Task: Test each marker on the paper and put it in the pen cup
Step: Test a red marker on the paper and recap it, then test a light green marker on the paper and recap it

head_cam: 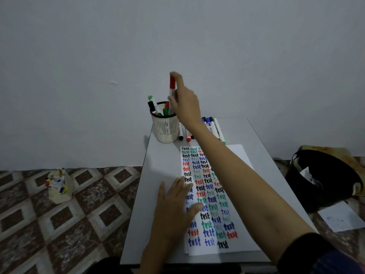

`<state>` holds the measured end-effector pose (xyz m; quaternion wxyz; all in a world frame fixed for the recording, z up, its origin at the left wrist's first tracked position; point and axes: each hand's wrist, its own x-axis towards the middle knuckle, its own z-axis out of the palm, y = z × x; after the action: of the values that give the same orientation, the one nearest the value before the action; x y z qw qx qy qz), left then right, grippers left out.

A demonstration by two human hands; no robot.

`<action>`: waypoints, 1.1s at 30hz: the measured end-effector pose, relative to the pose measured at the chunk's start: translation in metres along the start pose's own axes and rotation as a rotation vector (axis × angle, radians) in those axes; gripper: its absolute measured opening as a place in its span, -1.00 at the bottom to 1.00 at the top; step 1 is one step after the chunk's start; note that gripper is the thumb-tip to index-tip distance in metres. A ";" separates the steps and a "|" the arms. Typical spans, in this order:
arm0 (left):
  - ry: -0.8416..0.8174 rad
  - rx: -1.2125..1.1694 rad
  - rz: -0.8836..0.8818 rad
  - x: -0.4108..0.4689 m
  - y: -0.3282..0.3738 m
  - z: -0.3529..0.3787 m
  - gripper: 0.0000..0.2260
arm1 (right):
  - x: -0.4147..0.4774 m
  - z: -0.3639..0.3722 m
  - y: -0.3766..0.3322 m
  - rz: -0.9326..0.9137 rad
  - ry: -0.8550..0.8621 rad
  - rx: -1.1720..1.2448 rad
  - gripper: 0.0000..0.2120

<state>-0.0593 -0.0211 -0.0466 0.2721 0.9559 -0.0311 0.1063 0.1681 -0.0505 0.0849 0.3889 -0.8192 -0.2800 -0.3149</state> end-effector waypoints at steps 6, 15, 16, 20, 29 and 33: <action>0.009 -0.004 0.009 0.000 0.001 -0.003 -0.28 | -0.005 0.026 0.015 -0.091 0.003 -0.306 -0.88; 0.010 -0.017 0.019 0.000 -0.001 -0.002 -0.28 | -0.022 -0.013 0.050 0.213 0.037 -0.218 -0.53; 0.015 -0.032 0.021 0.000 -0.001 -0.002 -0.28 | -0.029 -0.020 0.061 0.354 0.046 -0.208 -0.51; 0.028 -0.090 0.026 0.000 -0.001 -0.001 -0.27 | -0.065 -0.049 0.104 0.770 -0.167 -0.406 -0.60; 0.050 -0.100 0.022 0.000 -0.005 0.004 -0.29 | -0.092 -0.068 0.123 0.849 -0.099 -0.313 -0.85; 0.064 -0.071 0.036 0.000 -0.006 0.006 -0.30 | -0.097 -0.077 0.124 0.809 -0.182 -0.338 -0.83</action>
<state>-0.0575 -0.0194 -0.0545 0.3049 0.9410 -0.0430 0.1406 0.1695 -0.2012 -0.0046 0.3153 -0.9392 0.0855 -0.1056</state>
